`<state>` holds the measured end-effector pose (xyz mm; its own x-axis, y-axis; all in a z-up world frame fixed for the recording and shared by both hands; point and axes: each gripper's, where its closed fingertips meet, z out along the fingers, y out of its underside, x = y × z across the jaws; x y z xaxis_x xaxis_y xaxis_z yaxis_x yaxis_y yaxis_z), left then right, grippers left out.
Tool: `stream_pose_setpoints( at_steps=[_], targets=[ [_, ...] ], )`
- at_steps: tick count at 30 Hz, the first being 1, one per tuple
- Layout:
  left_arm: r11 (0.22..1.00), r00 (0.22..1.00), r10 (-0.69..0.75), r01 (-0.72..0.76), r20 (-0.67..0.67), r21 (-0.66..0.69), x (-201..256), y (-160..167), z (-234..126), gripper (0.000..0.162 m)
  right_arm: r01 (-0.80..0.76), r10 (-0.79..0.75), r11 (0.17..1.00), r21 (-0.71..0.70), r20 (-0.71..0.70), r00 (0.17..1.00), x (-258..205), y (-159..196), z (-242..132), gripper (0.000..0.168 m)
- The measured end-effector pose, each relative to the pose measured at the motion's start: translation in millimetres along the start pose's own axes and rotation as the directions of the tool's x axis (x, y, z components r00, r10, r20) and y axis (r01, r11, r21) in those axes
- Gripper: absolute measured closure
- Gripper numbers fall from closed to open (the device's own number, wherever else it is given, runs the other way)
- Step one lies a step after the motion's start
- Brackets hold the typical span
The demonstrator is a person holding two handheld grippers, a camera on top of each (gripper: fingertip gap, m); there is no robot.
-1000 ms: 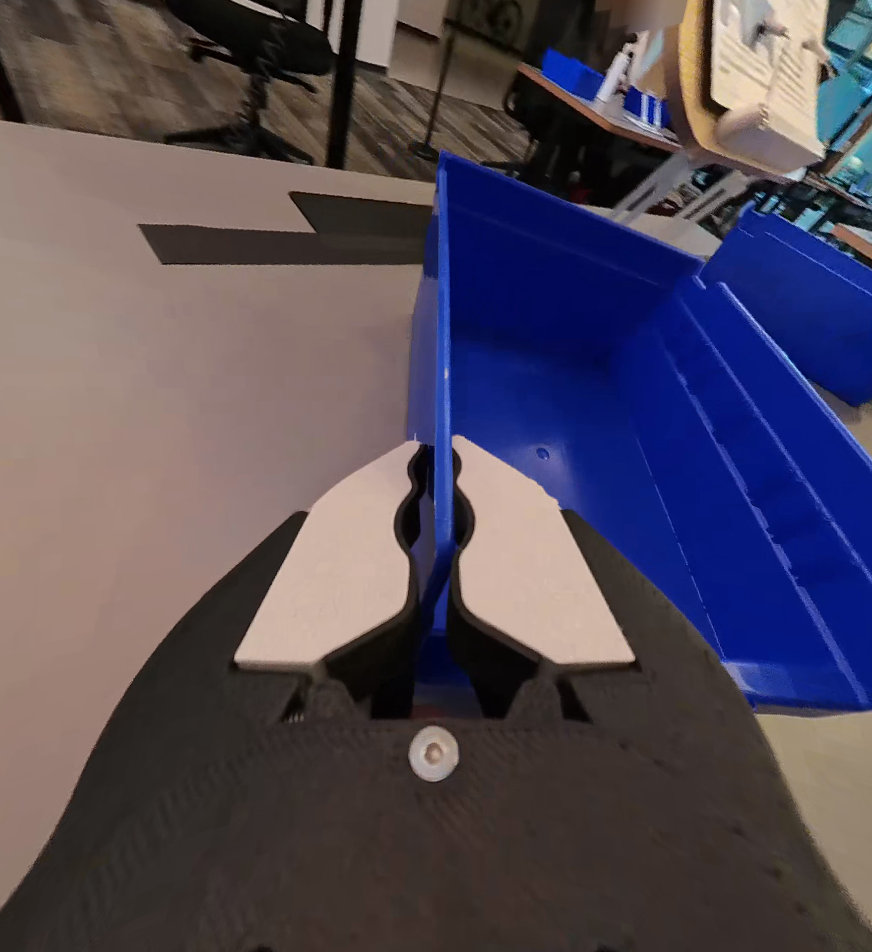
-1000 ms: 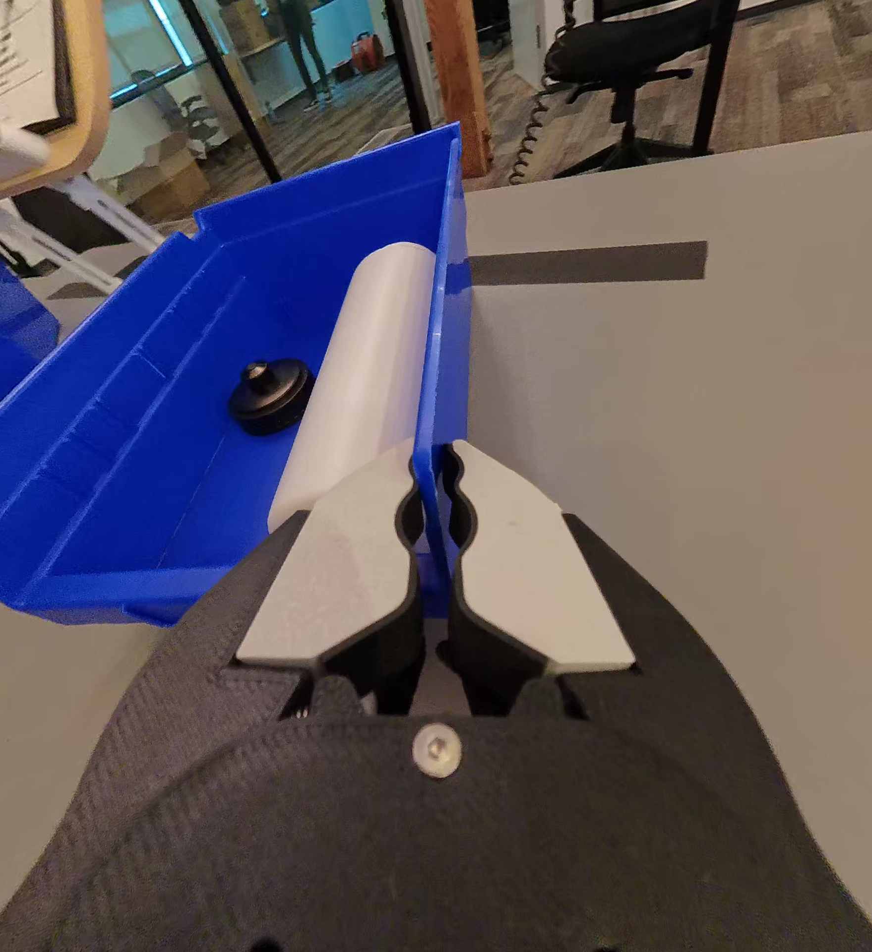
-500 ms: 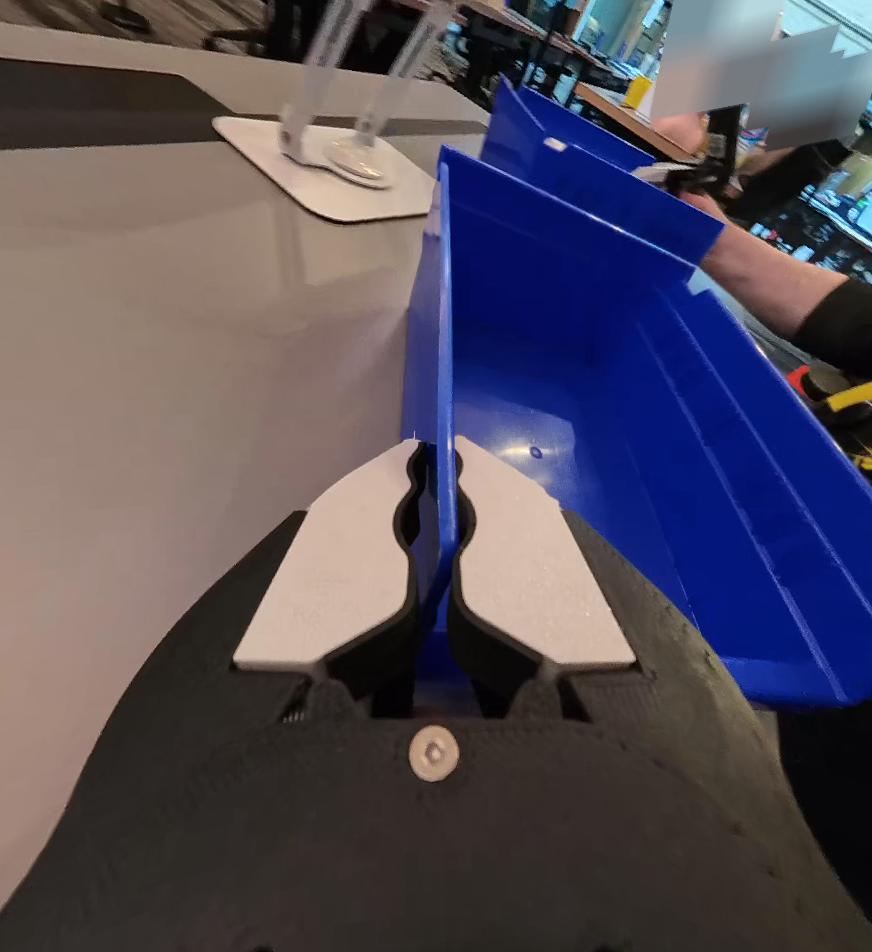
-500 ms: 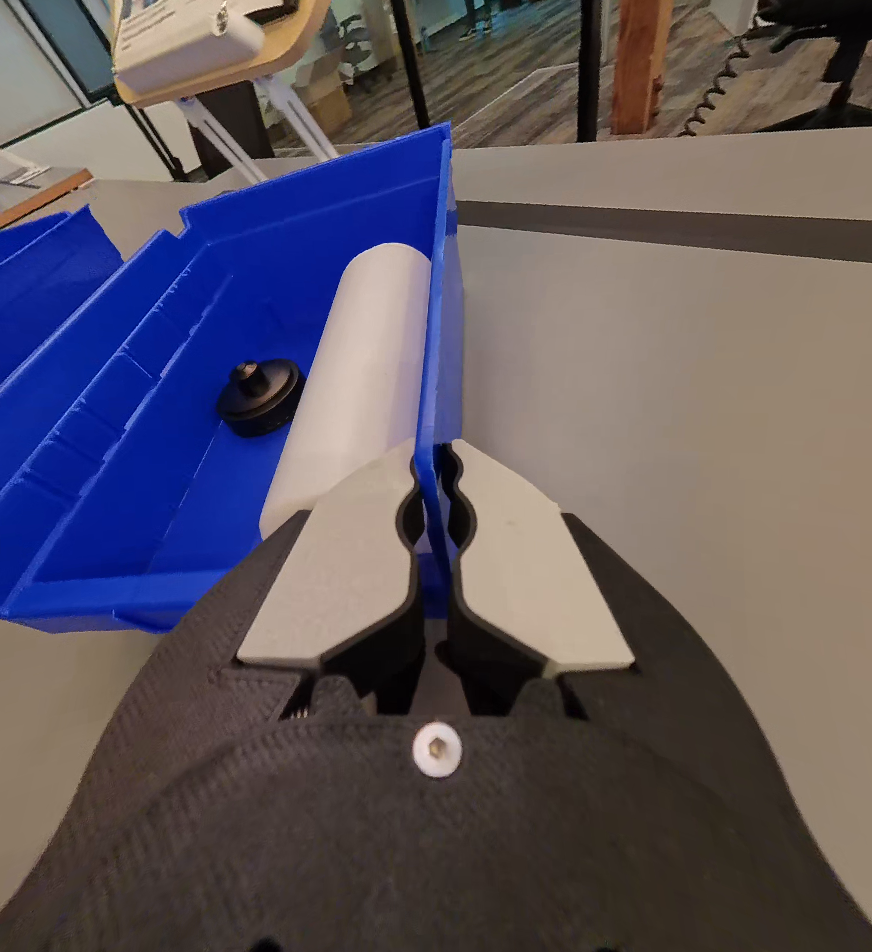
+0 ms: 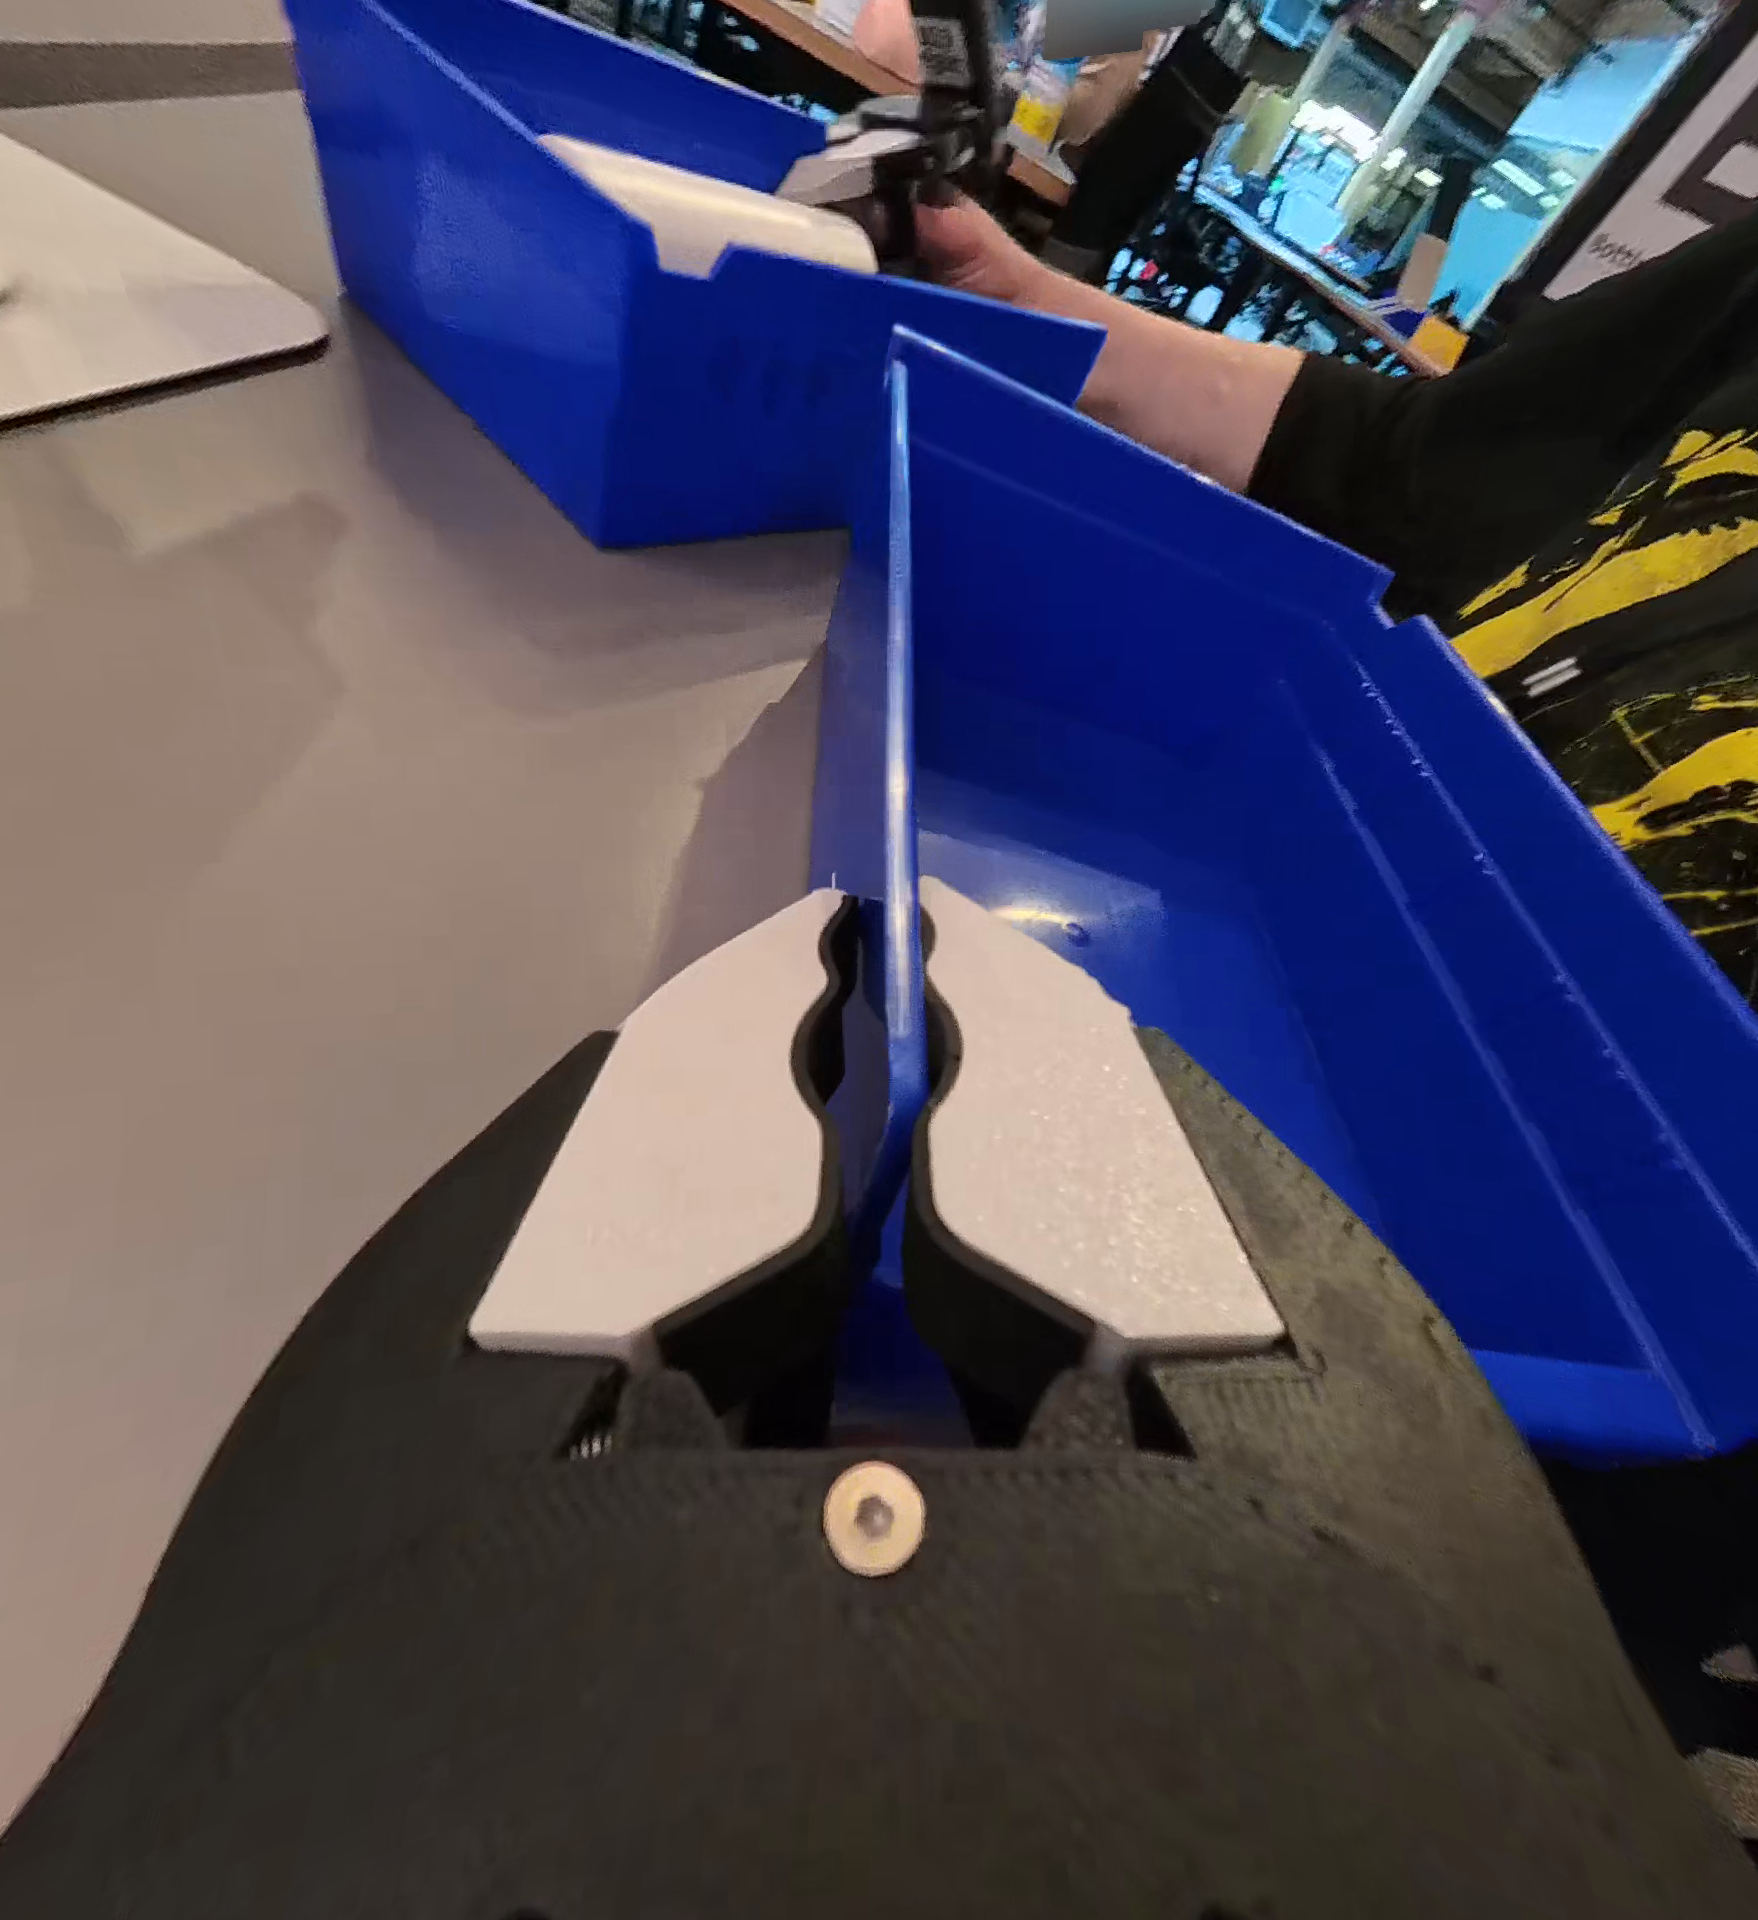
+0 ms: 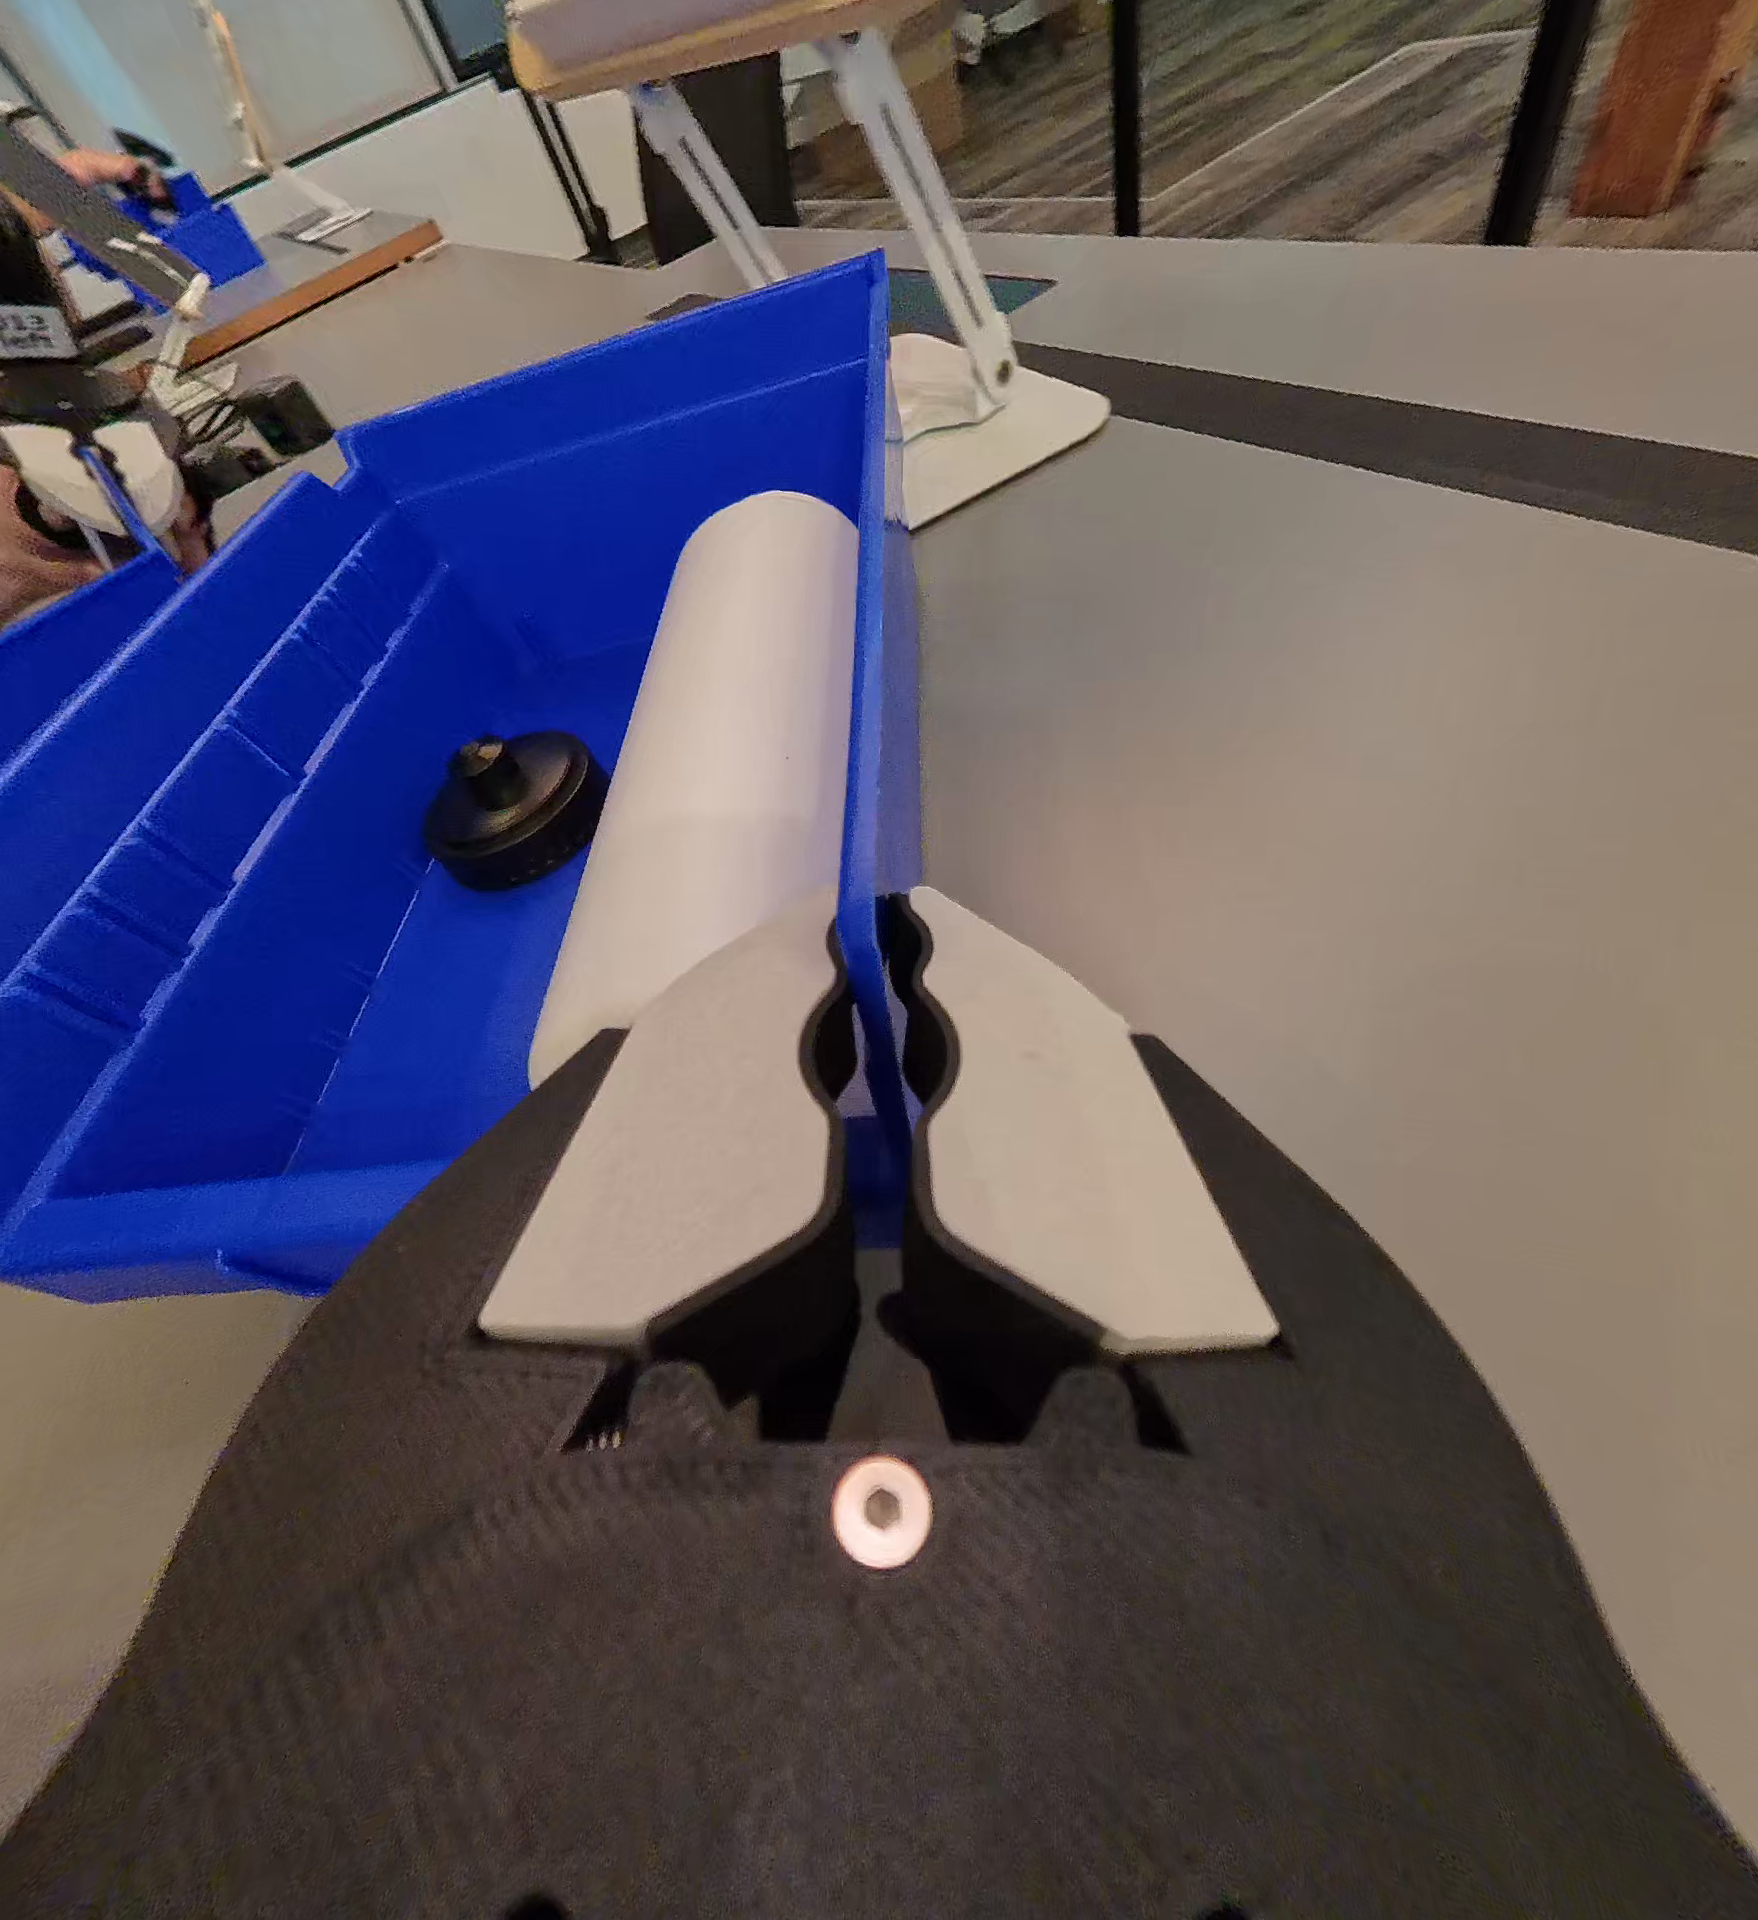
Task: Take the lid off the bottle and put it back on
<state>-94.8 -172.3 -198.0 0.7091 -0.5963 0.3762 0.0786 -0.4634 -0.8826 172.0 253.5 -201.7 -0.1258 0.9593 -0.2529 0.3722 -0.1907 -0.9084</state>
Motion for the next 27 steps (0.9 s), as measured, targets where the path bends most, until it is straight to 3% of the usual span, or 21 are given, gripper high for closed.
stream_pose_setpoints(
  at_steps=[4,20,27],
  targets=[
    [1.0,0.999,0.007,-0.007,-0.041,-0.008,2.6,-3.9,15.8,0.154,0.028,-0.026,0.999,-0.034,0.06,0.998,-7.4,-5.4,27.6,0.163],
    [0.999,0.992,0.019,-0.022,-0.123,-0.03,9.6,-9.7,44.4,0.154,0.092,-0.074,0.993,-0.072,0.227,0.971,-13.3,-7.2,37.0,0.163],
    [0.999,0.991,0.021,-0.024,-0.13,-0.026,7.0,-14.9,58.0,0.153,0.121,-0.1,0.99,-0.074,0.236,0.966,-19.9,-23.7,89.0,0.164]
  ],
)
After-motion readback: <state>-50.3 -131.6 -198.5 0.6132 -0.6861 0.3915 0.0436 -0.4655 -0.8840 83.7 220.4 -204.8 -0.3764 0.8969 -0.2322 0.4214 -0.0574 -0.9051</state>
